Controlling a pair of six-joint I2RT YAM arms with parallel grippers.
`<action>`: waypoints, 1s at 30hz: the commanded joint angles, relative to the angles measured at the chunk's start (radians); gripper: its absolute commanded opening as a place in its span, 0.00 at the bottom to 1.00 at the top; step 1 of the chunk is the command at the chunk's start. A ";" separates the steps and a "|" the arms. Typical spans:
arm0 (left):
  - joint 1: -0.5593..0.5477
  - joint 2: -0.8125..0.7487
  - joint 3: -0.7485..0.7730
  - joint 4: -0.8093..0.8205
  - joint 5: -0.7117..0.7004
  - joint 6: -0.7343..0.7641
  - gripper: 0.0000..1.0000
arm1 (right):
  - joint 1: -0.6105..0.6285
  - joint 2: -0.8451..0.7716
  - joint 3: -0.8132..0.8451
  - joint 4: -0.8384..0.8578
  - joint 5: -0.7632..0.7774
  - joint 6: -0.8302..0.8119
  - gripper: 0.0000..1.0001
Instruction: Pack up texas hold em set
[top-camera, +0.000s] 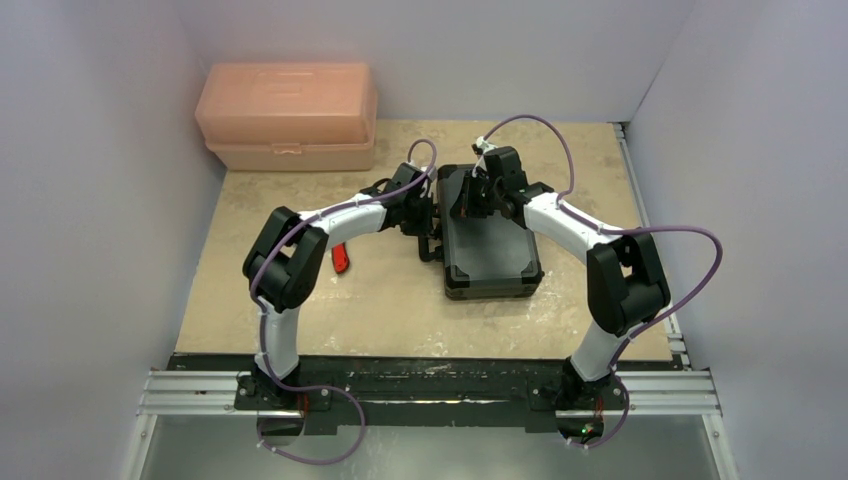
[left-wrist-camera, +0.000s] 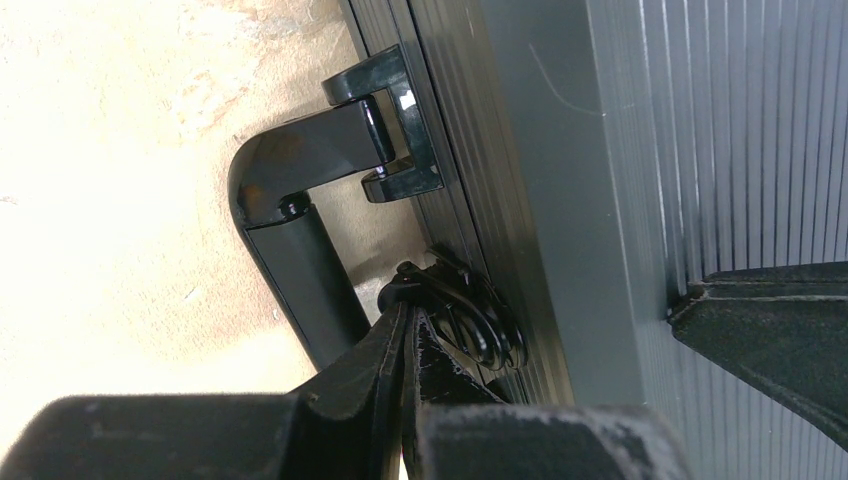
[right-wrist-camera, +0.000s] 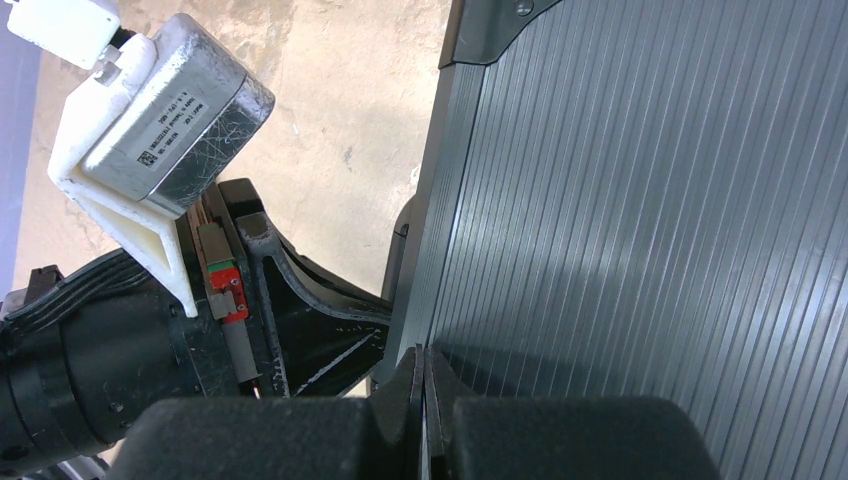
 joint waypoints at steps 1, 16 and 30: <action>-0.011 0.047 -0.001 0.023 -0.010 0.000 0.00 | 0.004 0.068 -0.062 -0.174 0.046 -0.050 0.00; -0.034 0.055 0.020 -0.030 -0.105 -0.017 0.00 | 0.005 0.073 -0.054 -0.177 0.040 -0.052 0.00; -0.069 0.110 0.127 -0.120 -0.208 -0.049 0.00 | 0.006 0.077 -0.040 -0.188 0.040 -0.063 0.00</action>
